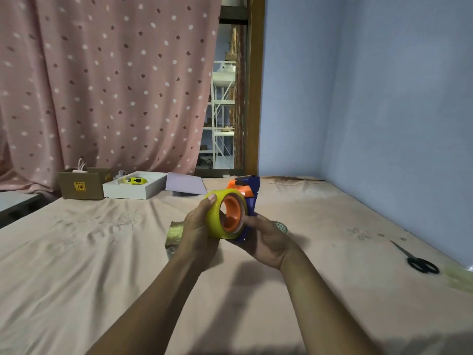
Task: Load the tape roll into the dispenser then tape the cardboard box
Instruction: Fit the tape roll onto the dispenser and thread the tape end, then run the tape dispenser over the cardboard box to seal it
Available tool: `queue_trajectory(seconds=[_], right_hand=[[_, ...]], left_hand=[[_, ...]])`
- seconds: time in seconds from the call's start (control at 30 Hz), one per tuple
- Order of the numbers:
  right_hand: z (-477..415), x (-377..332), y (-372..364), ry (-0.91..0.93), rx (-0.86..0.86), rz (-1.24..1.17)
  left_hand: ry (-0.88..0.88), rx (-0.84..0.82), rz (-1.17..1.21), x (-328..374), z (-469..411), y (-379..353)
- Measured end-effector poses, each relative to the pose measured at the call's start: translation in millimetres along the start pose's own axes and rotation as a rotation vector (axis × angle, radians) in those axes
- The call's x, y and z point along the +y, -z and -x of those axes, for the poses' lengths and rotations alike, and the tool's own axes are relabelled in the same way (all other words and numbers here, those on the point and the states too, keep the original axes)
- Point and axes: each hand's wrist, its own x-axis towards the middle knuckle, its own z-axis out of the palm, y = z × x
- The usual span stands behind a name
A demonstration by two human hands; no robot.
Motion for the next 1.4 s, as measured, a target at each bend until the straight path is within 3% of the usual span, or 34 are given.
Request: queue_trajectory(seconds=[0.1,0.23,0.4,0.53,0.67,0.8,1.03,1.23,1.4], right_hand=[[-16.1,1.8,-17.7,0.065,0.244,0.191],[-26.6,-2.2,-29.9,0.092,0.461,0.087],[-29.8,-13.4,-23.3,0.115,0.603,0.151],[-28.2,-20.5,-21.0,0.142,0.601,0.301],[-29.3,-24.0,-28.3,0.125,0.588,0.542],[-35.3,-25.4,-38.0,0.079,0.541,0.790],[-43.7,-18.9,-50.1,0.048,0.480,1.269],[-44.5,-22.1,-58.4,0.106,0.377,1.570],[-51.6,-34.2,-62.4,0.143,0.245,1.833]], left_hand=[[0.038,-0.009,-0.060,1.1,-0.6,1.4],[0.026,0.048,-0.185,4.2,1.0,-3.0],[-0.226,0.243,-0.711,14.7,-5.7,14.7],[-0.271,0.414,-0.898,24.8,-19.0,51.4],[-0.061,0.477,-1.158,21.1,-21.7,90.4],[0.130,0.463,-0.970,15.2,-6.7,102.9],[0.119,0.410,-0.818,6.2,1.3,97.0],[0.060,0.321,-1.021,1.2,0.1,86.6],[0.117,0.301,-0.924,12.4,-8.5,100.0]])
